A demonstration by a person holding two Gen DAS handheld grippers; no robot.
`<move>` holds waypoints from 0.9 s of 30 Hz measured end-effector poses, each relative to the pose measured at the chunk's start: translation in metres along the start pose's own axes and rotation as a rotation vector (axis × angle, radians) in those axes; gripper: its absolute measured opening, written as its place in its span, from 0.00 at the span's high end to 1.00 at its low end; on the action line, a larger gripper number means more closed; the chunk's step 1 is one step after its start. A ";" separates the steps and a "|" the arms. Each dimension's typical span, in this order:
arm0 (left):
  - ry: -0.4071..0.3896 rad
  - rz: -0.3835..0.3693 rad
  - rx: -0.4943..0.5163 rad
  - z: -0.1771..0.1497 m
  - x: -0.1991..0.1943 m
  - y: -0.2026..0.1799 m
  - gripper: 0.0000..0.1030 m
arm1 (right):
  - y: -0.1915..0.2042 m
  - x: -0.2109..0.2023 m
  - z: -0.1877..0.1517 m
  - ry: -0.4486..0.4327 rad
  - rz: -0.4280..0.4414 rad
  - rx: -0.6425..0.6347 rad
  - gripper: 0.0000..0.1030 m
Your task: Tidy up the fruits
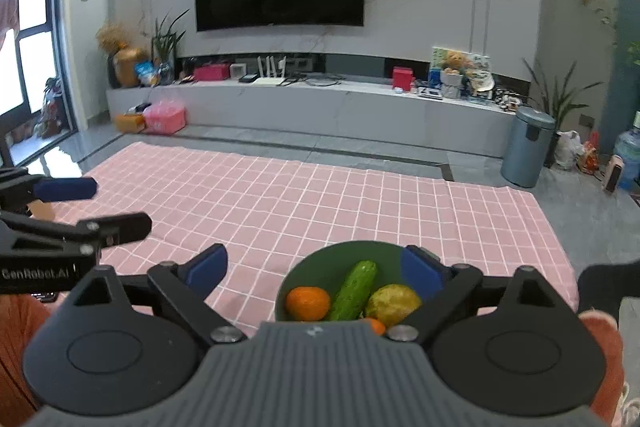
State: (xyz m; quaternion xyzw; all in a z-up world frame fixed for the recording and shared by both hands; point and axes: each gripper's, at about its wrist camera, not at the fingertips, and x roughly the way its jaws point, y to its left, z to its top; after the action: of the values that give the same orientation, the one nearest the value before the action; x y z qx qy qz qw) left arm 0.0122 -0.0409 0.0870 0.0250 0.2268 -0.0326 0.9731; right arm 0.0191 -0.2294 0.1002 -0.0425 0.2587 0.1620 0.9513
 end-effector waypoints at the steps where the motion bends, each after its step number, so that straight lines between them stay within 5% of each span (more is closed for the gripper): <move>1: -0.005 0.004 -0.010 0.000 -0.001 0.000 0.08 | 0.003 -0.002 -0.004 -0.008 -0.012 0.005 0.10; 12: 0.053 0.038 -0.031 -0.012 0.009 0.001 0.08 | 0.017 -0.018 -0.039 -0.080 -0.116 0.067 0.05; 27: 0.205 0.026 -0.050 -0.051 0.036 0.000 0.08 | 0.016 0.014 -0.074 -0.028 -0.154 0.098 0.05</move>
State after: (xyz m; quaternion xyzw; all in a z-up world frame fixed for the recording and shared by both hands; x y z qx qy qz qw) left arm 0.0218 -0.0392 0.0255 0.0068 0.3255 -0.0114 0.9454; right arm -0.0098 -0.2227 0.0294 -0.0132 0.2489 0.0762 0.9654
